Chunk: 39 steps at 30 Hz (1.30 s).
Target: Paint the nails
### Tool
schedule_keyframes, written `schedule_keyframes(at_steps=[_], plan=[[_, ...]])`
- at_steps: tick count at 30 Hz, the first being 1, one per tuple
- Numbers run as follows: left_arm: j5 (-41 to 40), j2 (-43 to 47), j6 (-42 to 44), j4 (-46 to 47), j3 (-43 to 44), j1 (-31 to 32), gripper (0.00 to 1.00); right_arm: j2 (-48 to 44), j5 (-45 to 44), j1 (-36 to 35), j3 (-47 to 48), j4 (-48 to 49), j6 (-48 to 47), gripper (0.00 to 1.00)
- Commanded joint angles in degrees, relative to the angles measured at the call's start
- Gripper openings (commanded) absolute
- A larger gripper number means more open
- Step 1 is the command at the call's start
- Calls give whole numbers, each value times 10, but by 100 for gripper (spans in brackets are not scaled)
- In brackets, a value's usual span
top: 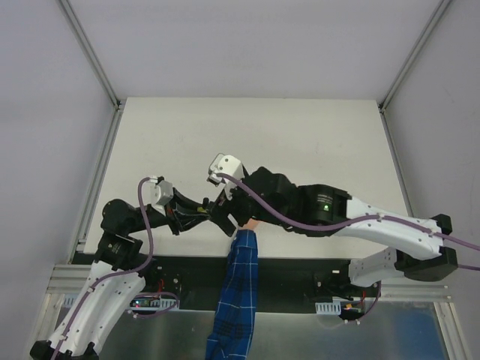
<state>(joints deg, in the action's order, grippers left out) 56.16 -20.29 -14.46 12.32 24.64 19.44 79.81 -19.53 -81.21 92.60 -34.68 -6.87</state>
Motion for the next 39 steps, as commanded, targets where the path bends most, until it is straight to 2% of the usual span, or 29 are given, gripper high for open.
schedule_keyframes(at_steps=[1,2,4,7,10,13,18,27,39], plan=[[54,-24,-134,109,29,1,0,-61,266,29,-30,14,-131,80],[59,-24,-176,125,30,0,0,-69,347,59,-32,19,-132,78],[64,-18,-205,150,41,1,0,-71,474,89,-37,41,-131,75],[69,-5,-259,194,50,1,0,-77,546,122,-51,87,-145,71],[78,4,-295,220,58,2,0,-61,605,142,-44,127,-141,63],[79,12,-307,227,66,2,0,-40,621,144,-34,160,-139,56],[81,18,-313,228,71,2,0,-26,629,145,-30,218,-122,54],[91,27,-317,230,73,2,0,7,668,151,2,238,-102,52],[89,26,-337,250,86,4,0,22,699,151,9,247,-96,40]])
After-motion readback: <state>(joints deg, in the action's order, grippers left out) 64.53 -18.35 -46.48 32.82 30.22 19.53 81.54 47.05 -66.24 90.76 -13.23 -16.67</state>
